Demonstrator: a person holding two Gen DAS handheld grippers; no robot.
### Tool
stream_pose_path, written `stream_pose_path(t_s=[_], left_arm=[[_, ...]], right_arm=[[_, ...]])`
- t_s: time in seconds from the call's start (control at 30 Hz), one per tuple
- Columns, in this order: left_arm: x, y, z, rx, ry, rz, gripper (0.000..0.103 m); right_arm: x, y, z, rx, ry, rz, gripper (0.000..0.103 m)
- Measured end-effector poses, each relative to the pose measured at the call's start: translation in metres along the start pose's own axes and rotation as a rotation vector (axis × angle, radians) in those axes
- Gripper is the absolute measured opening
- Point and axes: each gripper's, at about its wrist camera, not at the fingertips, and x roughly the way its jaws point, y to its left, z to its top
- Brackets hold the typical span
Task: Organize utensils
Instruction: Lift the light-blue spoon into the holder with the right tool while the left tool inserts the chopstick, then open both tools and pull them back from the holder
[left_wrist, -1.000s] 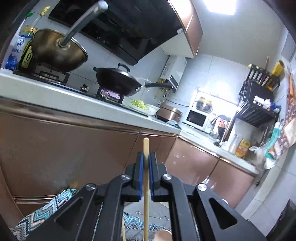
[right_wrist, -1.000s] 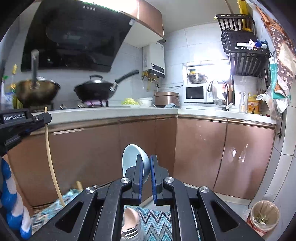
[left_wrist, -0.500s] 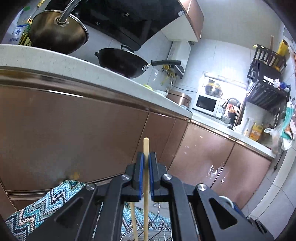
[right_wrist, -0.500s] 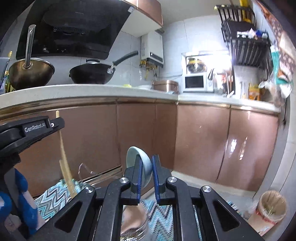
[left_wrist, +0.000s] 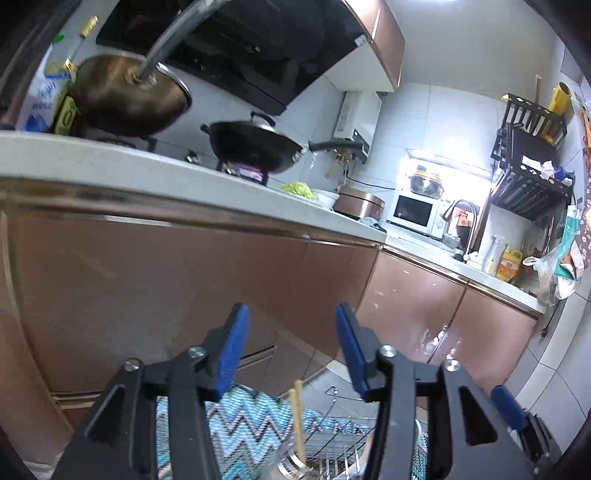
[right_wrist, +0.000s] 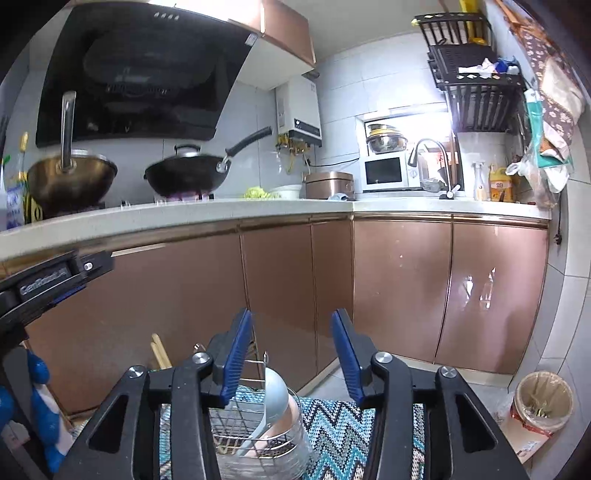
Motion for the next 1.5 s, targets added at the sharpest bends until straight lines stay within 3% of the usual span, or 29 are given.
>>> stream_pose_path(t_s=[0.2, 0.47, 0.73, 1.3, 1.5], left_arm=[[-0.057, 0.01, 0.026, 0.018, 0.005, 0.052, 0.063], [-0.126, 0.028, 0.034, 0.027, 0.038, 0.096, 0.066], [-0.178, 0.04, 0.032, 0.061, 0.071, 0.142, 0.067], [-0.25, 0.068, 0.032, -0.001, 0.073, 0.176, 0.07], [-0.272, 0.075, 0.03, -0.022, 0.063, 0.183, 0.07]], right_arm=[[-0.043, 0.001, 0.021, 0.014, 0.0, -0.004, 0.061], [-0.096, 0.001, 0.035, 0.018, 0.025, 0.0, 0.079], [-0.146, -0.006, 0.047, 0.01, 0.011, -0.026, 0.086], [-0.214, -0.022, 0.041, 0.068, 0.013, -0.101, 0.101], [-0.242, -0.015, 0.041, 0.059, -0.066, -0.18, 0.103]])
